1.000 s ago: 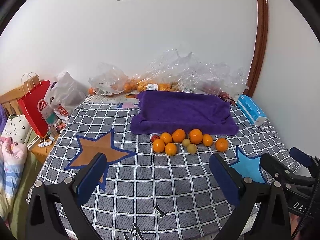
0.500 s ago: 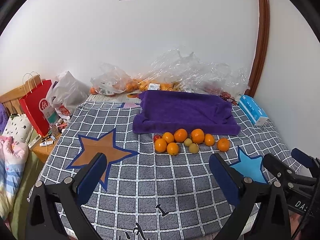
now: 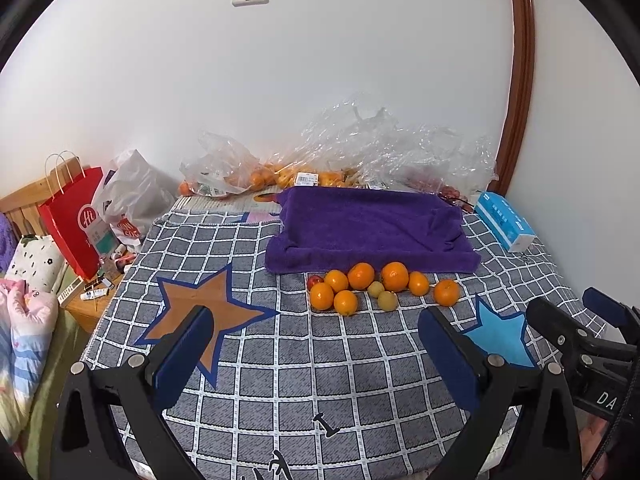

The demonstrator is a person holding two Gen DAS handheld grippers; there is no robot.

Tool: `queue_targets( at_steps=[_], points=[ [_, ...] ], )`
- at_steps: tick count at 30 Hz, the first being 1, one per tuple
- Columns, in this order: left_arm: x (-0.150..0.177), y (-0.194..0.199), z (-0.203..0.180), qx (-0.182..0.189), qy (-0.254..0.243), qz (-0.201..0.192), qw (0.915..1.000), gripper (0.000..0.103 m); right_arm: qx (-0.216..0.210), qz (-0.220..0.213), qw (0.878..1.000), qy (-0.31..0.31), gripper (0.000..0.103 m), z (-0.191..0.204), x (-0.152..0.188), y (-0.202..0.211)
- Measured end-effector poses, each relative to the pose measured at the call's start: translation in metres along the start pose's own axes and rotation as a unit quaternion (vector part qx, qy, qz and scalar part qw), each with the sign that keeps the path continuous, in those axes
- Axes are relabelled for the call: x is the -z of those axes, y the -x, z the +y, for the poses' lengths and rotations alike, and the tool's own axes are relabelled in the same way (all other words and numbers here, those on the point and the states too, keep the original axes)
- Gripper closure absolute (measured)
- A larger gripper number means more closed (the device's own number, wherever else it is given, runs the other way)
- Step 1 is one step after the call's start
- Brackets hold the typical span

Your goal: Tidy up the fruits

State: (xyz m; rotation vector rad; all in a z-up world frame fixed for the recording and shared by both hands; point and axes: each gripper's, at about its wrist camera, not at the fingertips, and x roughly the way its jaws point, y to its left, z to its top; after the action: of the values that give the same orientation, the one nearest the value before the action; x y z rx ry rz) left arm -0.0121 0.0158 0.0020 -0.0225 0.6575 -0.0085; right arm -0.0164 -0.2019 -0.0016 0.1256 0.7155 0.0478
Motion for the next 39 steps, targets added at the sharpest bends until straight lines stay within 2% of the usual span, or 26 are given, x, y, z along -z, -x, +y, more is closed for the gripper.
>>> queue_targets(
  at_steps=[16,24,31,39],
  points=[
    [-0.006,-0.028,0.005,0.007,0.001,0.019,0.9998,0.0,-0.002,-0.005,1.0,-0.004,0.0,-0.003,-0.004,-0.024],
    [-0.007,-0.055,0.015,0.015,0.017,0.037,0.999,0.0,-0.004,0.01,1.0,-0.006,0.0,-0.005,-0.006,-0.052],
    [-0.01,-0.071,0.013,0.009,0.001,0.043,0.999,0.001,-0.002,0.021,1.0,-0.009,0.0,-0.006,-0.009,-0.077],
    [-0.011,-0.097,0.016,0.017,0.016,0.062,0.9978,0.001,-0.024,0.044,0.998,-0.022,0.003,-0.015,-0.013,-0.106]
  ],
)
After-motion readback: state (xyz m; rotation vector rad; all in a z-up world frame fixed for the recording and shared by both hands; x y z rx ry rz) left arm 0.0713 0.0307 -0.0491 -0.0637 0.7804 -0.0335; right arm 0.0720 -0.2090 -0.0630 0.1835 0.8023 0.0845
